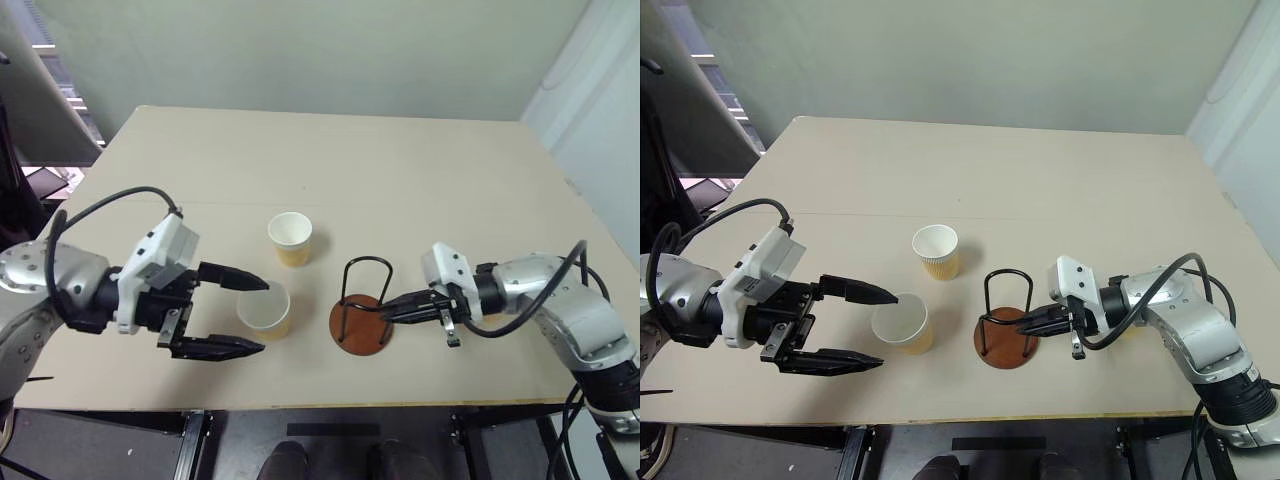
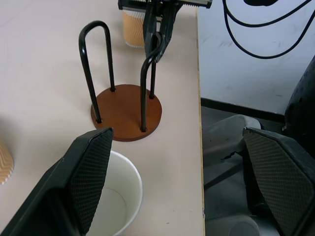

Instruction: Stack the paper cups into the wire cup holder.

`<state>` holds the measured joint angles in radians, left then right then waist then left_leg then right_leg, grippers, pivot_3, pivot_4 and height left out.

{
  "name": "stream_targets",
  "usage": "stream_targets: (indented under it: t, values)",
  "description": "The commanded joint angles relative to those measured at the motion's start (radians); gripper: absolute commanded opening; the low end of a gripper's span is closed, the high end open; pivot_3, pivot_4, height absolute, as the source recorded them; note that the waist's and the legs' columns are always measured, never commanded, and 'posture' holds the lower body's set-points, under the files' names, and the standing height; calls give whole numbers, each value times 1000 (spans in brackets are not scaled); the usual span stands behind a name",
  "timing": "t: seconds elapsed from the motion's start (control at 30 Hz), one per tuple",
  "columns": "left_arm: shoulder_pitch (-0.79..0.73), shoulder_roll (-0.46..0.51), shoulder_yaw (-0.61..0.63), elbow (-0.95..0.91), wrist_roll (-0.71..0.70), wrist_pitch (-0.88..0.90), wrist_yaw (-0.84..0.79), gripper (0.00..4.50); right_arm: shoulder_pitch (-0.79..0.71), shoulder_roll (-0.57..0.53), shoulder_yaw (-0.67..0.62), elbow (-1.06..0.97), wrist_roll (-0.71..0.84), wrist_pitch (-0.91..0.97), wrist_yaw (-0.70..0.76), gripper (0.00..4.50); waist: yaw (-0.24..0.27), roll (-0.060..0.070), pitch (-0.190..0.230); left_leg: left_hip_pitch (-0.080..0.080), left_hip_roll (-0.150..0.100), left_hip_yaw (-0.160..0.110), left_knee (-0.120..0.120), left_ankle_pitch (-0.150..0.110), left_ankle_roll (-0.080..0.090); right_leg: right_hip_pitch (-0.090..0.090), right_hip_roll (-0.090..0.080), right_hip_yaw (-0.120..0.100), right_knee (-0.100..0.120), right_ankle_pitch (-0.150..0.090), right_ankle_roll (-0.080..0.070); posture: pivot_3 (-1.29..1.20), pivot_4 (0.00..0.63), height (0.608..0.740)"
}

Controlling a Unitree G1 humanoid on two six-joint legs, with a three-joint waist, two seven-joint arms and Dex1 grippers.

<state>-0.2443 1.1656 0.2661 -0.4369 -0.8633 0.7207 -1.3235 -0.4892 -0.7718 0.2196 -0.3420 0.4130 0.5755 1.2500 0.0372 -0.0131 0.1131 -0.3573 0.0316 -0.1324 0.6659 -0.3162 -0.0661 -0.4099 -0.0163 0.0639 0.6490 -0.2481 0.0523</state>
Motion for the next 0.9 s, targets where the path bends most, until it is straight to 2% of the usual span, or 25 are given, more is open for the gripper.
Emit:
stream_targets:
  t: [0.03,0.1,0.23,0.37,0.43,0.6,0.77,0.9]
  values:
    - [-16,2,7,-13,5,-13,2,4500,-3,-20,28,29,-40,-23,9,549,0,0,0,1,0,0,0,0,0,1,0,0,0,0,0,0,150,740]
    - [-15,1,8,-15,4,-13,4,4500,-6,-26,34,32,-47,-33,19,1008,0,0,0,1,0,0,0,0,0,1,0,0,0,0,-1,0,150,740]
    - [-23,2,7,-8,5,-18,-2,4500,-27,-46,23,34,-47,-31,34,2424,-1,0,0,0,0,0,-1,0,0,0,0,0,0,0,-1,0,150,740]
    - [-59,-8,-25,21,22,-34,-15,4500,-58,-99,-35,-7,-7,11,47,3896,0,0,0,0,0,0,-1,-1,0,0,0,0,0,-1,-1,0,150,740]
    - [-76,-17,-44,31,29,-41,-24,4500,-76,-143,-83,-41,36,54,53,4475,1,0,0,0,0,0,-1,-1,0,0,0,0,0,-1,-2,0,150,740]
    - [-109,-49,-89,49,45,-56,-34,4500,-87,-327,-240,-42,57,114,63,4475,4,0,0,-1,0,0,-2,-1,0,0,0,0,-2,-1,-3,0,150,740]
    - [-121,-72,-112,52,49,-58,-38,4500,121,-498,-330,-3,2,84,92,4475,14,-1,0,-1,0,0,-3,-2,-1,0,-1,0,-3,-2,-4,0,150,740]
    - [-126,-77,-120,53,50,-57,-39,4500,227,-535,-338,37,-40,42,79,4475,12,0,1,-1,0,1,-3,-2,-1,0,-1,1,-2,-2,-4,0,150,740]
